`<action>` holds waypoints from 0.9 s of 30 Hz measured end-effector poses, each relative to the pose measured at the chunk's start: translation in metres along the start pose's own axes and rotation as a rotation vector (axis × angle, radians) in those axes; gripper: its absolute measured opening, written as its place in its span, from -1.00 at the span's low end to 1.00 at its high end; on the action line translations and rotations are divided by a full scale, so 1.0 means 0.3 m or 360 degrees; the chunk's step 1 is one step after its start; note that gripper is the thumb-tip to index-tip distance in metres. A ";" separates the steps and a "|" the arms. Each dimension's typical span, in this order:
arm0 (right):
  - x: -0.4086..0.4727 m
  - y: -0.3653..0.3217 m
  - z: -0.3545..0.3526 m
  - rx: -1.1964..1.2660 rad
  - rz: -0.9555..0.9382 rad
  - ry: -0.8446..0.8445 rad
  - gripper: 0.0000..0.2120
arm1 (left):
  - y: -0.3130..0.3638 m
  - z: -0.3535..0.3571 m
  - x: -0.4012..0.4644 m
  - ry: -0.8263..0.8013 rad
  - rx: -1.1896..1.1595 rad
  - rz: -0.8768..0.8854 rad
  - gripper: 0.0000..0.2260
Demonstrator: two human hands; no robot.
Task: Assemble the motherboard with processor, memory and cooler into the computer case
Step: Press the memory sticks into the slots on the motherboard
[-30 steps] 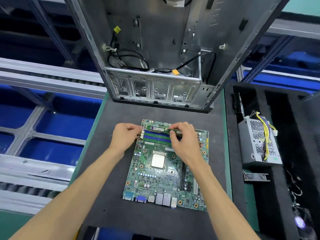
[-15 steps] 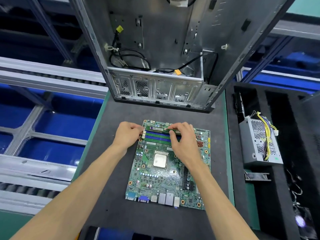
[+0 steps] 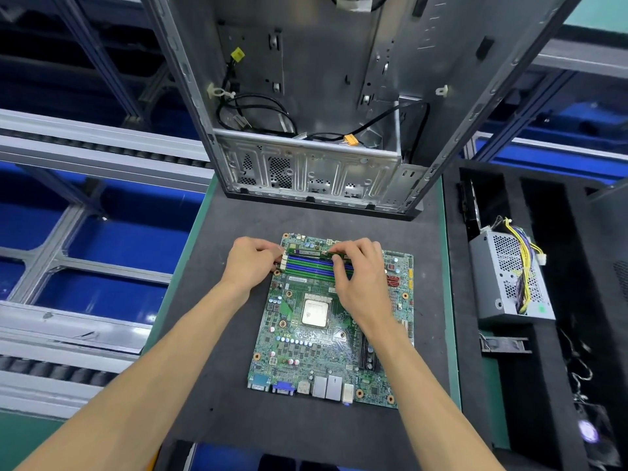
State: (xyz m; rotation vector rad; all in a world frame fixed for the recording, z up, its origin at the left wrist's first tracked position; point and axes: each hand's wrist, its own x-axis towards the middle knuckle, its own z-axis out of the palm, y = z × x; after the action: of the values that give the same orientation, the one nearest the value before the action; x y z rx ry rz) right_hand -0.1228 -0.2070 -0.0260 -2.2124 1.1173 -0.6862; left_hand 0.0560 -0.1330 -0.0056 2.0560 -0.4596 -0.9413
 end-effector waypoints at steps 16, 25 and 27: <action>-0.007 0.008 -0.021 0.0055 -0.0049 0.0001 -0.86 | 0.015 0.099 -0.052 -0.0032 0.1257 0.1406 -0.79; -0.025 0.106 -0.099 0.0018 0.0348 0.0108 -0.89 | 0.005 0.098 -0.046 -0.0011 0.1241 0.1357 -0.81; -0.029 0.117 -0.102 0.0015 0.0372 0.0062 -0.90 | 0.004 0.095 -0.047 -0.0014 0.1230 0.1357 -0.81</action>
State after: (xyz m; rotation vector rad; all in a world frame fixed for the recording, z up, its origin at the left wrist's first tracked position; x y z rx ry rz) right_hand -0.1664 -0.2249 -0.0295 -2.0256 1.3625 -0.6345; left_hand 0.0252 -0.1404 -0.0094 2.1242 -1.7388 -0.2431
